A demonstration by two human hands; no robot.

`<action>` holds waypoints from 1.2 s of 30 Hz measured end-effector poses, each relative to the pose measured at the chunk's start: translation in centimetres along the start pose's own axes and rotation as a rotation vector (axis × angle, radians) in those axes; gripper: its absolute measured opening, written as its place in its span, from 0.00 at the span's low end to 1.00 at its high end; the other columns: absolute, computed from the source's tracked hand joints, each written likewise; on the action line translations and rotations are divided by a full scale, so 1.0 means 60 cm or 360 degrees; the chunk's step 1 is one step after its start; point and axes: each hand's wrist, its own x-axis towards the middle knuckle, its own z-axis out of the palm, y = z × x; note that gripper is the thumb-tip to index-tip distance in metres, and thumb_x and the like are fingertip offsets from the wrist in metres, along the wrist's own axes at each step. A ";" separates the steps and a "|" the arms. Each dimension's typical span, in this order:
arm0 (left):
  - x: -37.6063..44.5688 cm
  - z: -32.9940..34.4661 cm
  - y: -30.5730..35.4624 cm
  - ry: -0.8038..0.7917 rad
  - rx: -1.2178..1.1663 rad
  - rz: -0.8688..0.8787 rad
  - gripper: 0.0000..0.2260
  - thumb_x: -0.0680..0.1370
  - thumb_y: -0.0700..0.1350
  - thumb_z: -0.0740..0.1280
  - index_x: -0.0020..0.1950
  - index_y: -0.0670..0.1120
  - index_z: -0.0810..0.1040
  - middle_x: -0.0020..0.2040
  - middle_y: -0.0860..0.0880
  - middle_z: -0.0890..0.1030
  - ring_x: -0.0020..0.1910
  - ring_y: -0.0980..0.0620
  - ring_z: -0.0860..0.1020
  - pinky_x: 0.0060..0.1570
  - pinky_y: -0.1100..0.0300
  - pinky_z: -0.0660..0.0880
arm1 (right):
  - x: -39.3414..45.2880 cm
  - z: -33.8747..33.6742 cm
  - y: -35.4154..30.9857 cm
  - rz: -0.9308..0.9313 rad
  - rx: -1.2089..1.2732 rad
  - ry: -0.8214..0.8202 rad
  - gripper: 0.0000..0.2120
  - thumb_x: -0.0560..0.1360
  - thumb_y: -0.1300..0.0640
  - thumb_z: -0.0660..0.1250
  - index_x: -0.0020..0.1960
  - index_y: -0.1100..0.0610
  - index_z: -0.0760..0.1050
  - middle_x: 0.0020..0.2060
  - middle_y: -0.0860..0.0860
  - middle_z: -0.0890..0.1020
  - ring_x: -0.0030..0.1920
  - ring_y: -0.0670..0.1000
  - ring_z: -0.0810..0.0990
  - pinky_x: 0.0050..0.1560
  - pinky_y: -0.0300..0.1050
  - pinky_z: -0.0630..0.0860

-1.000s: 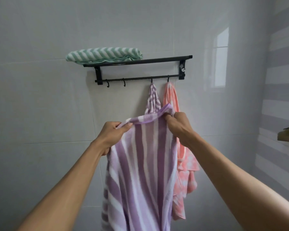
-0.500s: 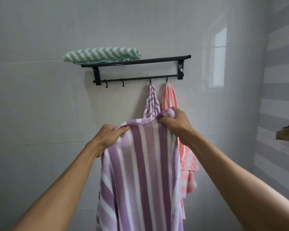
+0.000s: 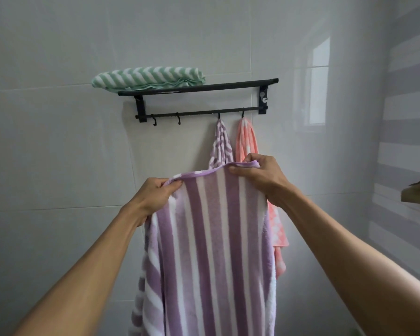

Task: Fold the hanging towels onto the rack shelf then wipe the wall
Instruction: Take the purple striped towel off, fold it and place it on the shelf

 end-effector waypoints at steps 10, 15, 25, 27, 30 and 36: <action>-0.030 0.005 0.003 -0.0199 -0.0119 0.0114 0.22 0.77 0.54 0.70 0.43 0.33 0.81 0.39 0.42 0.82 0.36 0.48 0.78 0.39 0.58 0.72 | 0.002 -0.007 0.012 0.0170 -0.0113 0.0103 0.26 0.75 0.43 0.74 0.42 0.69 0.83 0.32 0.56 0.84 0.31 0.50 0.81 0.31 0.39 0.78; -0.033 0.016 0.015 -0.0167 -0.0182 0.0007 0.25 0.79 0.58 0.64 0.38 0.37 0.81 0.33 0.43 0.82 0.29 0.50 0.79 0.30 0.63 0.74 | -0.006 0.002 0.007 0.0258 0.0033 -0.0020 0.20 0.74 0.46 0.75 0.47 0.65 0.85 0.40 0.57 0.87 0.39 0.54 0.86 0.50 0.54 0.85; -0.030 0.058 0.047 -0.0299 0.0015 0.0275 0.06 0.73 0.38 0.76 0.45 0.42 0.81 0.39 0.44 0.82 0.37 0.51 0.77 0.39 0.59 0.73 | -0.004 0.073 0.009 -0.0245 -0.0685 -0.0317 0.09 0.75 0.55 0.74 0.38 0.56 0.80 0.34 0.51 0.79 0.35 0.46 0.74 0.40 0.44 0.72; -0.026 0.046 0.026 -0.0206 0.0276 0.0251 0.04 0.75 0.38 0.74 0.46 0.41 0.80 0.40 0.44 0.81 0.37 0.50 0.77 0.40 0.57 0.75 | 0.001 0.060 0.003 -0.0220 -0.0528 -0.0135 0.08 0.76 0.56 0.74 0.40 0.59 0.81 0.35 0.54 0.80 0.35 0.47 0.75 0.38 0.40 0.73; -0.019 0.028 -0.021 -0.0070 0.0601 0.0175 0.02 0.77 0.42 0.70 0.46 0.44 0.82 0.40 0.46 0.83 0.37 0.48 0.79 0.40 0.55 0.78 | 0.013 0.034 -0.008 -0.0050 -0.0393 0.0029 0.06 0.75 0.55 0.73 0.43 0.57 0.83 0.40 0.55 0.85 0.40 0.50 0.82 0.45 0.41 0.81; -0.017 0.006 -0.069 0.0257 0.0465 -0.0026 0.16 0.80 0.46 0.68 0.33 0.43 0.73 0.31 0.49 0.73 0.33 0.47 0.70 0.36 0.56 0.68 | 0.021 -0.010 0.001 0.0190 -0.0738 0.0351 0.07 0.72 0.56 0.70 0.43 0.59 0.83 0.41 0.55 0.84 0.42 0.58 0.82 0.42 0.47 0.79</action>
